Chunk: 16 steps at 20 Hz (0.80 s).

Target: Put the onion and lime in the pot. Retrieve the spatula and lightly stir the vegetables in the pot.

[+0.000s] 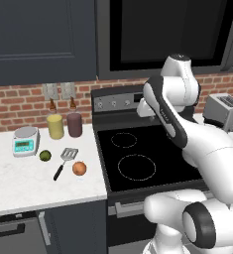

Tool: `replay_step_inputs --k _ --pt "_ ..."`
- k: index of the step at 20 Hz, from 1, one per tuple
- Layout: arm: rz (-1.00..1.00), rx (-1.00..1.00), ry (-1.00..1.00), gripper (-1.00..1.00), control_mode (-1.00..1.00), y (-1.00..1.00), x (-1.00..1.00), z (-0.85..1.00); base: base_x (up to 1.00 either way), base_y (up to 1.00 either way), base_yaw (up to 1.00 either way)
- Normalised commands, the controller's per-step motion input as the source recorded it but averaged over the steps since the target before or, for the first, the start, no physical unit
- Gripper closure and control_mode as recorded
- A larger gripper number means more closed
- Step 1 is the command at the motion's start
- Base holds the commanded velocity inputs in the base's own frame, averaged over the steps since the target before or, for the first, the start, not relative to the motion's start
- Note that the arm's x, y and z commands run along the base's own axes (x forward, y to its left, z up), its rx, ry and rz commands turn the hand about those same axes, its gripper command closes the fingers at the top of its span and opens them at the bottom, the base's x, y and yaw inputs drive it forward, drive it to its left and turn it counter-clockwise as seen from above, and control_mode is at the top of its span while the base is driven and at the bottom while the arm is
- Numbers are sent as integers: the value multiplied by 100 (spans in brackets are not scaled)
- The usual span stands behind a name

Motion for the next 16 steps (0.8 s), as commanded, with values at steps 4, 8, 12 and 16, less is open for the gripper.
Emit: replay_step_inputs --k 4,8,12,16 --pt "0 -1 3 -100 -100 0 -11 -2 0 0 0" --pt "-3 0 13 -100 -100 20 -28 -11 0 0 0" --pt "-1 5 14 -100 -100 85 -29 -38 0 0 0" --pt "-13 10 19 -100 -100 100 -2 -60 0 0 0"
